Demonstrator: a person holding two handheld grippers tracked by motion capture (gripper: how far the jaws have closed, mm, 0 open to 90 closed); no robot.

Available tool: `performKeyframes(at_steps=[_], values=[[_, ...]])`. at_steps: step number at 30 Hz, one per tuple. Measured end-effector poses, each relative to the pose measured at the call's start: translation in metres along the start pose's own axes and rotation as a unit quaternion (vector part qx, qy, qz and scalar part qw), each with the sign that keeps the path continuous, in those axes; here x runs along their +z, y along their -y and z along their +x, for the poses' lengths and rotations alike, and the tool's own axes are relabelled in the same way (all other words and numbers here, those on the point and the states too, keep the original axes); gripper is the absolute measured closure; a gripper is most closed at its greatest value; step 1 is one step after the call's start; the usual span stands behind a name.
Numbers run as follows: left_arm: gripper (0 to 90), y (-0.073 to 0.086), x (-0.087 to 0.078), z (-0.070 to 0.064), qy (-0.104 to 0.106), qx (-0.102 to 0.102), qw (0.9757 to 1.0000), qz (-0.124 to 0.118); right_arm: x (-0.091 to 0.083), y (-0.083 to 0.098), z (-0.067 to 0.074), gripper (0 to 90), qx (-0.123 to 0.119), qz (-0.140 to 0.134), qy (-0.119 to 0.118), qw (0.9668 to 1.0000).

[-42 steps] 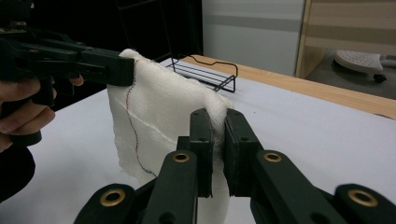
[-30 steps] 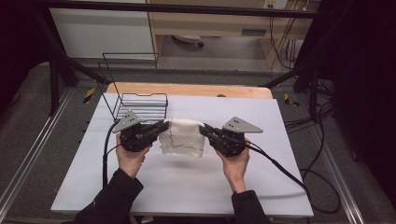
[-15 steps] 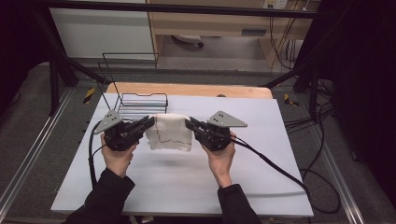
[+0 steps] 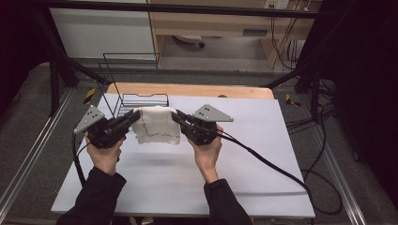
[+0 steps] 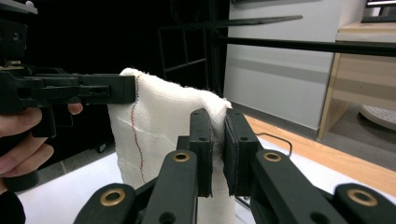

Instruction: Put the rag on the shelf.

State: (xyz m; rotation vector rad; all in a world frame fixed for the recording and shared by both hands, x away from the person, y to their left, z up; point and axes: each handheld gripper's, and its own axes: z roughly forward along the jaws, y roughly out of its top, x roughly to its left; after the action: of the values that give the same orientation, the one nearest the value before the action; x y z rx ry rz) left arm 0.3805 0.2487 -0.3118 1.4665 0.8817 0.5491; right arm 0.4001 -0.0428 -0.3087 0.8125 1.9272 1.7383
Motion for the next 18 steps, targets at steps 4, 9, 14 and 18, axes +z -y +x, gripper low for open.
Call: performKeyframes(at_steps=[4, 9, 14, 18], values=[[82.6, -0.006, -0.004, 0.006, -0.009, 0.003, 0.9999, -0.006, 0.010, -0.008, 0.005, 83.3, -0.005, -0.007, -0.002, 1.0000], [82.6, -0.013, -0.008, 0.013, -0.011, 0.003, 0.9998, -0.016, 0.016, -0.015, 0.008, 83.2, -0.007, -0.014, -0.005, 0.9999], [82.5, -0.020, -0.012, 0.019, -0.016, 0.005, 0.9996, -0.022, 0.024, -0.023, 0.012, 83.3, -0.011, -0.022, -0.006, 0.9997], [82.5, -0.029, -0.013, 0.024, -0.022, 0.006, 0.9993, -0.029, 0.031, -0.031, 0.015, 83.3, -0.016, -0.029, -0.006, 0.9994]])
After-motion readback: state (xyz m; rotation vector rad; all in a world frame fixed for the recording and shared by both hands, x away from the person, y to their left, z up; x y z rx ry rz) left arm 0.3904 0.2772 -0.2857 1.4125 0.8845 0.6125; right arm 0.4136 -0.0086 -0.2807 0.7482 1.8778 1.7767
